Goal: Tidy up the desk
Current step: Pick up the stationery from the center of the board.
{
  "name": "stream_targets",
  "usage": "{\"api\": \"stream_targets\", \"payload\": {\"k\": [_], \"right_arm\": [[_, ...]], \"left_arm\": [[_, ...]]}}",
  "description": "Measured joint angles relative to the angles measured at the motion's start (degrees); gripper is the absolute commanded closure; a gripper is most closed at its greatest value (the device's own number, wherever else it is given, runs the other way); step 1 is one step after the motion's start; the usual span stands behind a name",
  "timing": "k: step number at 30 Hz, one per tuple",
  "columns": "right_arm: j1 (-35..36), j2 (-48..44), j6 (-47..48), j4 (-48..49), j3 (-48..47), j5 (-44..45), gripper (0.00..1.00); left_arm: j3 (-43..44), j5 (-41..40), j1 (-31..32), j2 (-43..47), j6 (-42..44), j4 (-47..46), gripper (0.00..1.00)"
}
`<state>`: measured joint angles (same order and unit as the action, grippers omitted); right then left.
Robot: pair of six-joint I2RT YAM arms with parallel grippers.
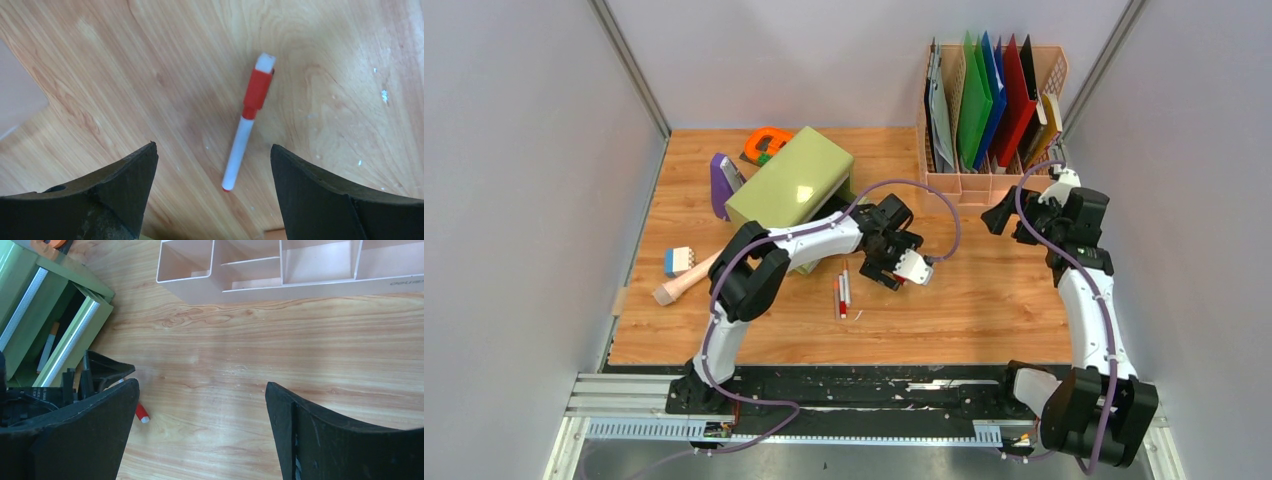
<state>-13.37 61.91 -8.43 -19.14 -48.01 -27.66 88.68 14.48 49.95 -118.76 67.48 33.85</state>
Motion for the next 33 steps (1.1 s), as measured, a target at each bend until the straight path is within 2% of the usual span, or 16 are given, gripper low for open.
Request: {"api": "stream_targets", "payload": {"k": [3, 6, 11, 22, 33], "right_arm": [[0.0, 0.4, 0.0, 0.0, 0.0, -0.1, 0.0], [0.0, 0.8, 0.0, 0.0, 0.0, -0.4, 0.0], [-0.2, 0.9, 0.0, -0.1, 0.0, -1.0, 0.0], [-0.5, 1.8, 0.0, -0.4, 0.0, -1.6, 0.0], [-1.2, 1.8, 0.0, -0.5, 0.0, -2.9, 0.0]], "left_arm": [[3.9, 0.5, 0.4, -2.5, 1.4, 3.1, 0.17], [8.2, 1.4, 0.8, -4.9, 2.9, 7.4, 0.27], [15.1, 2.4, 1.2, -9.4, 4.9, 15.4, 0.34], [19.0, 1.9, 2.7, -11.9, 5.3, 23.0, 0.56], [20.2, -1.4, 3.5, -12.7, -0.9, 25.1, 1.0]]}}
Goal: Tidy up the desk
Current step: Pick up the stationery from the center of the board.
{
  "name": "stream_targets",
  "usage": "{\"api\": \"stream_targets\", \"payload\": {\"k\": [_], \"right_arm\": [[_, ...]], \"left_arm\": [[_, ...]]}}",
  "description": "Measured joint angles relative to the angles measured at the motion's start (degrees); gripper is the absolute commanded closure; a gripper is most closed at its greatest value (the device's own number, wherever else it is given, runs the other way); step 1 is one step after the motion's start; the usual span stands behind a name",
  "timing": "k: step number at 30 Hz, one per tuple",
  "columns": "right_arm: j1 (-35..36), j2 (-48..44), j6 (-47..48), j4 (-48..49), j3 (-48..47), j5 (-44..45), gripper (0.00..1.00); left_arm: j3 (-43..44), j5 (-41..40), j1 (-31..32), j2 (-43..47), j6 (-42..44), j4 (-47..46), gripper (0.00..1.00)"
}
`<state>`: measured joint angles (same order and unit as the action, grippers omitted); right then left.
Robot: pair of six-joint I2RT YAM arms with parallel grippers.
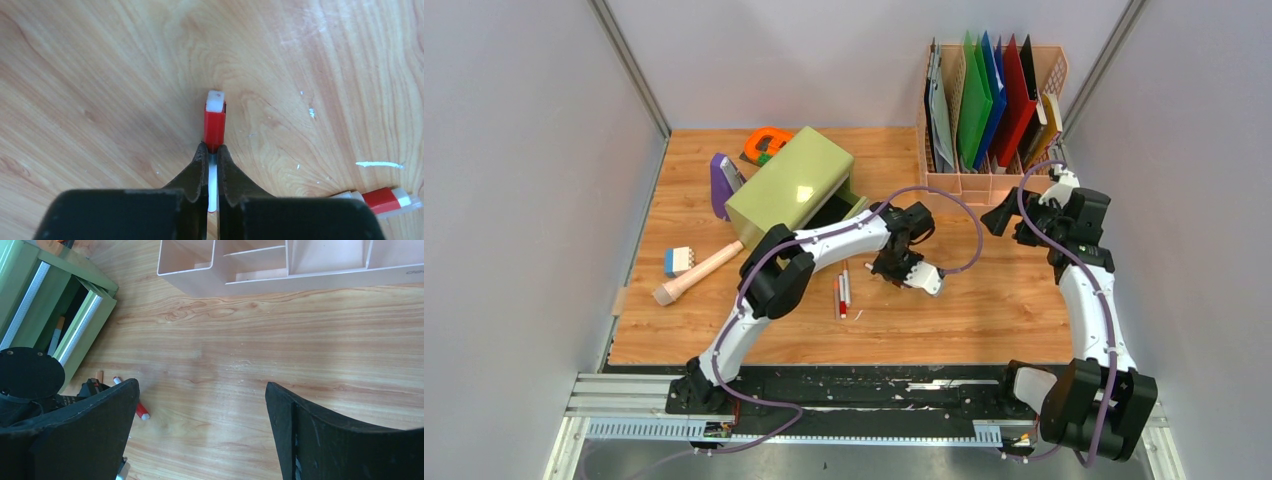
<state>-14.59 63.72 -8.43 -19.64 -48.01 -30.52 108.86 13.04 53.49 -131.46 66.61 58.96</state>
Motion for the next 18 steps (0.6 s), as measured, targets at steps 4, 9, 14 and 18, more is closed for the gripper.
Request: {"api": "stream_targets", "payload": {"k": [4, 9, 14, 18], "right_arm": [[-0.4, 0.0, 0.0, 0.0, 0.0, -0.4, 0.0], [-0.6, 0.3, 0.0, 0.0, 0.0, -0.7, 0.0], [-0.9, 1.1, 0.0, -0.2, 0.0, -0.6, 0.0], [-1.4, 1.1, 0.0, -0.2, 0.0, -0.7, 0.0]], "left_arm": [[-4.1, -3.6, 0.2, 2.6, -7.1, -5.2, 1.0], [-5.1, -8.6, 0.1, 5.4, -19.8, -8.4, 1.0], [0.6, -14.4, 0.0, 8.2, -31.5, -7.3, 1.0], [4.3, -18.0, -0.8, 10.1, -38.5, -5.1, 1.0]]}}
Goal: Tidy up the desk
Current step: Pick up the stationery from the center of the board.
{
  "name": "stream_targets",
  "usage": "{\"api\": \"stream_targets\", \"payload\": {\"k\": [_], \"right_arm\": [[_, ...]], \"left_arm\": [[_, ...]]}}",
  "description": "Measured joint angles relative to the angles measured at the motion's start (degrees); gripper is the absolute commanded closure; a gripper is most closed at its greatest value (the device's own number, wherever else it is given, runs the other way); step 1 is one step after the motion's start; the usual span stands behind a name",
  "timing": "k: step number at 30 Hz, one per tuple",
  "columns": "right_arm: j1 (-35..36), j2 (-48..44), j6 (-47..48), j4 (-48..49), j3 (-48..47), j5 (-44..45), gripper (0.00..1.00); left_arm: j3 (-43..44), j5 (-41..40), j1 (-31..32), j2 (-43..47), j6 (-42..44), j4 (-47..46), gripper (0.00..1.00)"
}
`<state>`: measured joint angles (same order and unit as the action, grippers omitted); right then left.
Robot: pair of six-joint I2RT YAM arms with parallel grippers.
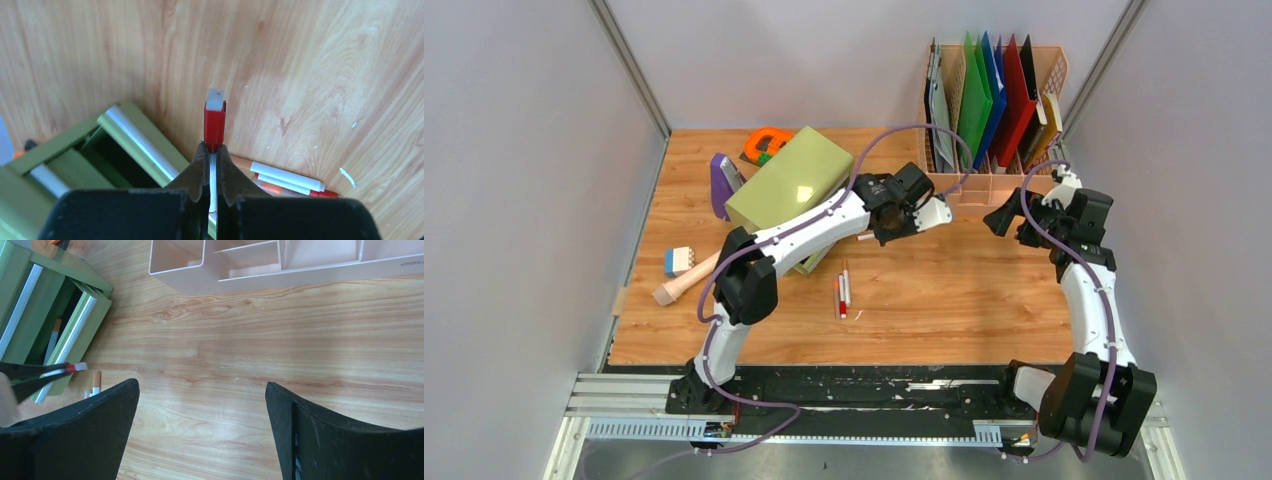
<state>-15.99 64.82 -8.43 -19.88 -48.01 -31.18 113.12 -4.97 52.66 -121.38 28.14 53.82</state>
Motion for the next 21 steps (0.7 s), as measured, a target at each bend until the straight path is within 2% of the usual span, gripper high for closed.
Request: {"api": "stream_targets", "payload": {"k": [9, 13, 17, 21], "right_arm": [[-0.9, 0.0, 0.0, 0.0, 0.0, -0.5, 0.0], [-1.0, 0.0, 0.0, 0.0, 0.0, -0.7, 0.0], [-1.0, 0.0, 0.0, 0.0, 0.0, -0.9, 0.0], [-1.2, 0.0, 0.0, 0.0, 0.0, -0.9, 0.0]], "left_arm": [[1.6, -3.2, -7.6, 4.0, -9.9, 3.3, 1.0], [1.6, -3.7, -12.3, 4.7, -12.3, 4.5, 0.95], [0.1, -4.4, -16.0, 4.7, -13.9, 4.3, 0.86], [-2.3, -4.2, -16.4, 4.7, -15.1, 3.9, 0.67]]}}
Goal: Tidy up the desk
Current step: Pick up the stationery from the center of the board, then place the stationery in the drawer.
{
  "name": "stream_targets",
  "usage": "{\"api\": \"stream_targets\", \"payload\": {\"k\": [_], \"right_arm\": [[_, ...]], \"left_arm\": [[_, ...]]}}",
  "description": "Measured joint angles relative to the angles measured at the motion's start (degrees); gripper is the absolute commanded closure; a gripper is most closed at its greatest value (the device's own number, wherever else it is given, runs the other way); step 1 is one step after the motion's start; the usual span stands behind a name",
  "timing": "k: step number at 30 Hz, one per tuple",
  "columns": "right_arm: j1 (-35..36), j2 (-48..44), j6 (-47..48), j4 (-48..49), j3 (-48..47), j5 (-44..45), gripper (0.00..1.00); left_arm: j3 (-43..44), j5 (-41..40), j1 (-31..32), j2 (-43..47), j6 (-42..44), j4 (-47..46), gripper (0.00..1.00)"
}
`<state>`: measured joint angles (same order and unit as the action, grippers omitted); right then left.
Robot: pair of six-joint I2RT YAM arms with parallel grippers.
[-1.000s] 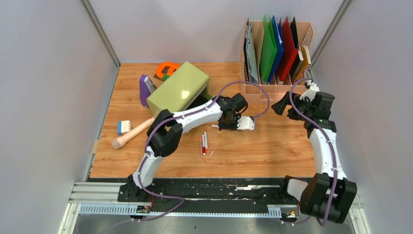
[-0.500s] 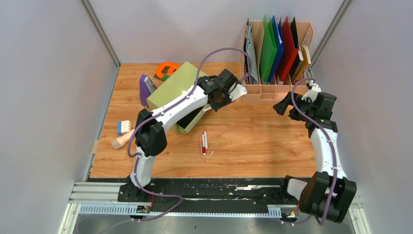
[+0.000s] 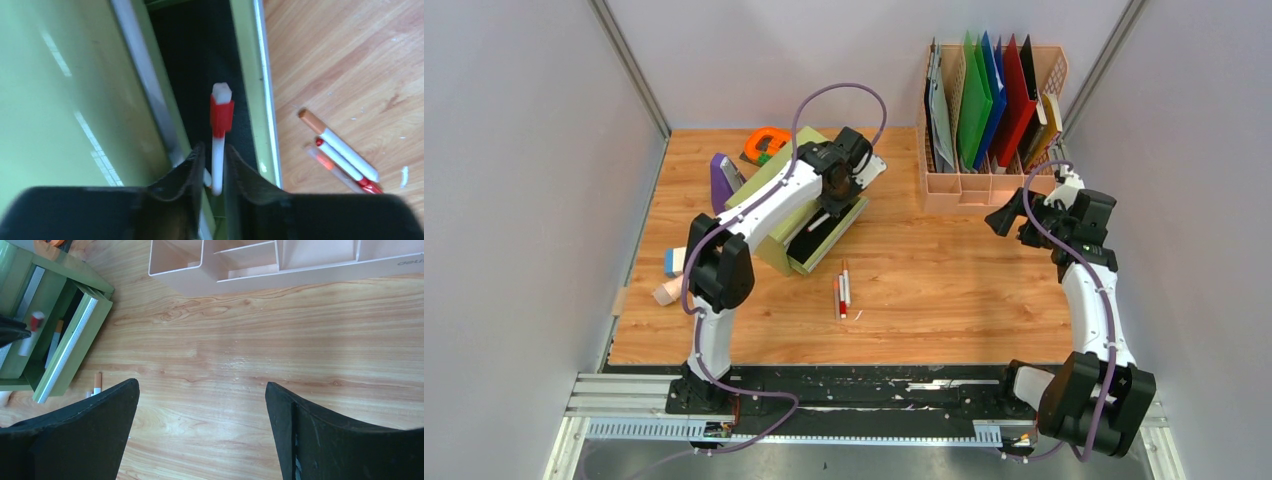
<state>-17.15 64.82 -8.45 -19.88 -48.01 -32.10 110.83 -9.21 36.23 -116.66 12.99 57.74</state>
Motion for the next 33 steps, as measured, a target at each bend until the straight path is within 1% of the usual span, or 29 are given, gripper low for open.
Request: {"api": "stream_targets", "payload": {"k": [4, 6, 12, 16, 17, 19, 21, 24, 26, 29, 31, 33], "right_arm": [[-0.3, 0.0, 0.0, 0.0, 0.0, -0.2, 0.0], [-0.4, 0.0, 0.0, 0.0, 0.0, -0.4, 0.0], [-0.8, 0.0, 0.0, 0.0, 0.0, -0.9, 0.0], [-0.9, 0.0, 0.0, 0.0, 0.0, -1.0, 0.0], [-0.9, 0.0, 0.0, 0.0, 0.0, -1.1, 0.0], [-1.0, 0.0, 0.0, 0.0, 0.0, -1.1, 0.0], [-1.0, 0.0, 0.0, 0.0, 0.0, -1.2, 0.0], [-1.0, 0.0, 0.0, 0.0, 0.0, -1.4, 0.0], [-1.0, 0.0, 0.0, 0.0, 0.0, -1.4, 0.0], [-1.0, 0.0, 0.0, 0.0, 0.0, -1.4, 0.0], [-1.0, 0.0, 0.0, 0.0, 0.0, -1.5, 0.0], [-1.1, 0.0, 0.0, 0.0, 0.0, -1.5, 0.0]], "left_arm": [[-1.5, 0.3, 0.4, 0.0, -0.5, -0.1, 0.52], [-1.7, 1.0, 0.6, 0.0, -1.1, -0.3, 0.49], [-2.5, 3.0, 0.9, 0.6, -1.5, -1.2, 0.43], [-6.1, 8.2, 0.4, 4.2, 0.2, -2.0, 0.31], [-7.7, 10.0, 0.4, 5.9, 1.2, -2.3, 0.28], [-10.2, 12.4, 0.7, 9.1, 3.3, -2.4, 0.25], [-13.4, 14.0, 2.4, 12.8, 6.4, -3.1, 0.23], [-19.0, 15.3, 7.8, 18.2, 12.9, -4.1, 0.22], [-22.5, 15.7, 12.0, 20.2, 17.4, -4.5, 0.21], [-26.9, 15.9, 16.9, 20.9, 22.8, -4.5, 0.2], [-29.6, 15.8, 18.3, 20.6, 26.1, -4.4, 0.2], [-31.4, 15.3, 18.4, 20.2, 28.9, -4.3, 0.21]]}}
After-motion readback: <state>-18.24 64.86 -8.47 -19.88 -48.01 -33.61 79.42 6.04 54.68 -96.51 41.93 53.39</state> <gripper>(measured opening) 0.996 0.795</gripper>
